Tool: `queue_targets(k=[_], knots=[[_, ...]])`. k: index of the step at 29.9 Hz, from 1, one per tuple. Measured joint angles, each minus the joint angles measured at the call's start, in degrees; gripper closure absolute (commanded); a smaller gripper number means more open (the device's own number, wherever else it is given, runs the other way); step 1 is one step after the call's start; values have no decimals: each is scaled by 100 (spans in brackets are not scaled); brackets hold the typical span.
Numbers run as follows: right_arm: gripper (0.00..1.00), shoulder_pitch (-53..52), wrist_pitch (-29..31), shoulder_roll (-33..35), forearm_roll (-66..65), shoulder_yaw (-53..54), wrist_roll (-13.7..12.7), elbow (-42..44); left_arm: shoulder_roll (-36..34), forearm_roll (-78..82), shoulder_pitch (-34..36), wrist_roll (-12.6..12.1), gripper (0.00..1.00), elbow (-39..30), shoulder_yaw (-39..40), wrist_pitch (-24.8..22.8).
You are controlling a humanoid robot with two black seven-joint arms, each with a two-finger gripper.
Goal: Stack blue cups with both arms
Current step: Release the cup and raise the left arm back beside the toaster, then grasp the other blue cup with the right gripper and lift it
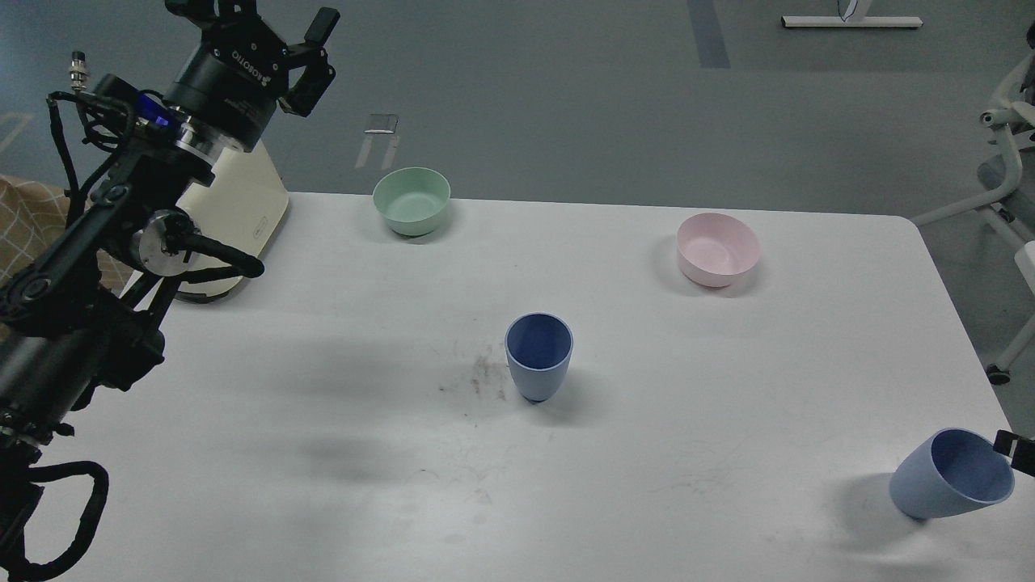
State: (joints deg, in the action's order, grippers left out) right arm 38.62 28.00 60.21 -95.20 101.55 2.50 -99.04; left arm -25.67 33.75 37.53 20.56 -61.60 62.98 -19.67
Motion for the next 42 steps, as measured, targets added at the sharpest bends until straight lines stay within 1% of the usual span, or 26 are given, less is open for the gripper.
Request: queue_targets(k=[2, 6, 7, 9, 10, 11, 12, 13, 14, 17, 19, 21, 23, 27, 37, 42], knots=[[26, -11, 0, -22, -118, -104, -4, 2, -15, 0, 0, 0, 2, 0, 0, 0], [26, -35, 0, -115, -187, -285, -19, -1, -40, 0, 0, 1, 2, -1, 0, -1], [28, -43, 0, -149, -189, -306, -22, -2, -39, 0, 0, 1, 2, -1, -1, -1], [34, -52, 0, -217, -191, -342, -29, -7, -28, 0, 0, 1, 2, -1, -2, -2], [38, -55, 0, -233, -194, -353, -32, -8, -19, 0, 0, 1, 2, -1, -4, -2], [48, -55, 0, -243, -195, -362, -35, -8, -15, 0, 0, 1, 2, -1, -5, -2], [53, -56, 0, -249, -195, -369, -37, -9, -12, 0, 0, 1, 2, -1, -5, -2], [65, -57, 0, -251, -195, -374, -38, -9, -11, 0, 0, 1, 2, -1, -5, -2], [74, -57, 0, -255, -197, -377, -39, -9, -10, 0, 0, 1, 2, -1, -6, -2], [83, -57, 0, -262, -199, -377, -43, -10, -4, 0, 0, 1, 2, -1, -6, -2], [87, -64, 0, -267, -200, -377, -47, -7, -1, 0, 0, 1, 2, -1, -6, -2], [88, -83, 0, -276, -195, -377, -48, -3, -2, 0, 0, 1, 2, -7, -6, -2], [90, -110, 0, -298, -182, -377, -49, -2, -3, 0, 0, 1, 2, -9, -5, -2], [100, -206, 0, -318, -163, -377, -51, -4, -4, 0, 0, 1, 2, -9, 2, -2], [100, -279, 0, -575, -132, -329, -5, -14, -1, 0, 23, 1, 2, -12, 0, -2], [100, -345, 0, -485, 179, 3, 13, -19, -17, 0, 8, -7, 2, -26, 0, -2]])
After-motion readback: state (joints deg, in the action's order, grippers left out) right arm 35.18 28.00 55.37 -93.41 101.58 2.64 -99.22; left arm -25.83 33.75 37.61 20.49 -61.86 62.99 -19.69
